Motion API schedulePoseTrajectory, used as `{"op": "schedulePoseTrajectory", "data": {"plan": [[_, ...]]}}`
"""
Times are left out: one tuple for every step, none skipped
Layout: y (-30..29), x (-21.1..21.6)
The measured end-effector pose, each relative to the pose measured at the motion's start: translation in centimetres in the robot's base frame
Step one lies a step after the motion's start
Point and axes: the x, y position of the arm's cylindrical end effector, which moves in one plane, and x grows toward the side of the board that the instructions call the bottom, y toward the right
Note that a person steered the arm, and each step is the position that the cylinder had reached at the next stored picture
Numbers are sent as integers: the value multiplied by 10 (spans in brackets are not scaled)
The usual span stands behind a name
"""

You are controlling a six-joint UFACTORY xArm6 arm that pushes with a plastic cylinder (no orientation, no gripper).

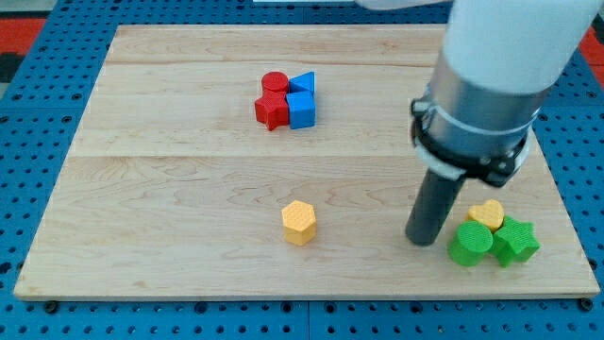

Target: Push the yellow hexagon to the bottom right

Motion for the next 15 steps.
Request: {"op": "schedulePoseTrajectory", "data": {"plan": [[-49, 30], [-122, 34], [-170, 14], [-165, -24], [-127, -39], [-84, -40], [-61, -40], [-79, -29], [-78, -14], [-58, -13], [-32, -18], [-3, -18], [20, -18], [25, -18], [19, -18]]}}
